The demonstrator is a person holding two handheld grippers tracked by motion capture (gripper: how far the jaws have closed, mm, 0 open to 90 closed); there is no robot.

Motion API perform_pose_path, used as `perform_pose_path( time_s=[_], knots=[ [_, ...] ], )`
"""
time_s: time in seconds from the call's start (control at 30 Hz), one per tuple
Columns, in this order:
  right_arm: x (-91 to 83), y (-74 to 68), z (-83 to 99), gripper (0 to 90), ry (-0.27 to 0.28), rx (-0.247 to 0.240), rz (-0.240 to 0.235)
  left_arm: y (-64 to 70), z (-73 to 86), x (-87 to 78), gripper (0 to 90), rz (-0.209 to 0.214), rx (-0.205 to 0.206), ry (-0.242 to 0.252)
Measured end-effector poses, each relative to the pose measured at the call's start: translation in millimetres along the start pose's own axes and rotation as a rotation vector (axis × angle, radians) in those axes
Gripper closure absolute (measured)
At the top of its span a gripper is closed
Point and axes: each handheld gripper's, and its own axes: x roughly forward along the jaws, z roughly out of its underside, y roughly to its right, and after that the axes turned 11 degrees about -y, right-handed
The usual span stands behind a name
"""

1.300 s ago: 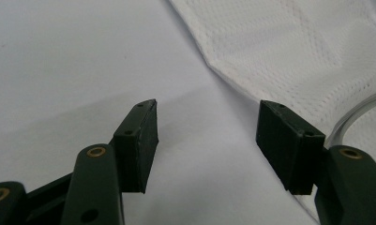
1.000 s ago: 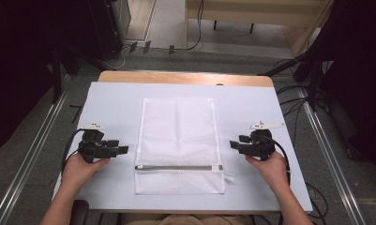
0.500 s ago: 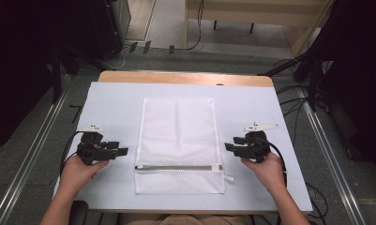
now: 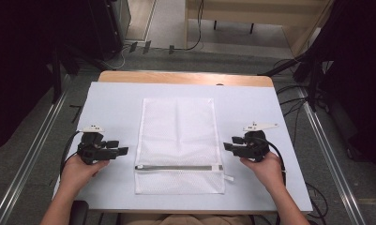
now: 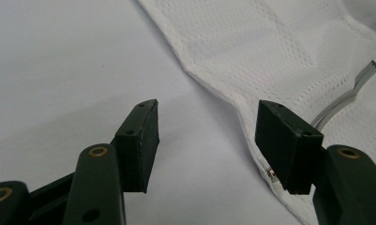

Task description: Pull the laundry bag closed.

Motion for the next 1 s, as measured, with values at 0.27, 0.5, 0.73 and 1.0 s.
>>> perform_pose_path(
  time_s=[0.27, 0.5, 0.73, 1.0],
  knots=[
    [-1.0, -7.0, -0.3, 53.0, 0.005, 0.005, -0.018, 2.4, 1.0, -1.8, 42.2, 0.016, -0.002, -0.007],
    [1.1, -20.0, -2.7, 55.9, 0.007, -0.015, -0.036, 3.1, 0.6, -0.7, 41.6, 0.011, 0.006, -0.003],
    [5.2, -33.5, -5.5, 57.8, 0.001, -0.052, -0.05, 3.6, 1.1, -0.5, 41.4, 0.011, 0.015, 0.001],
    [12.6, -52.7, -8.8, 60.6, -0.021, -0.097, -0.077, 4.3, 1.4, -0.8, 41.6, 0.011, 0.023, 0.006]
  ],
)
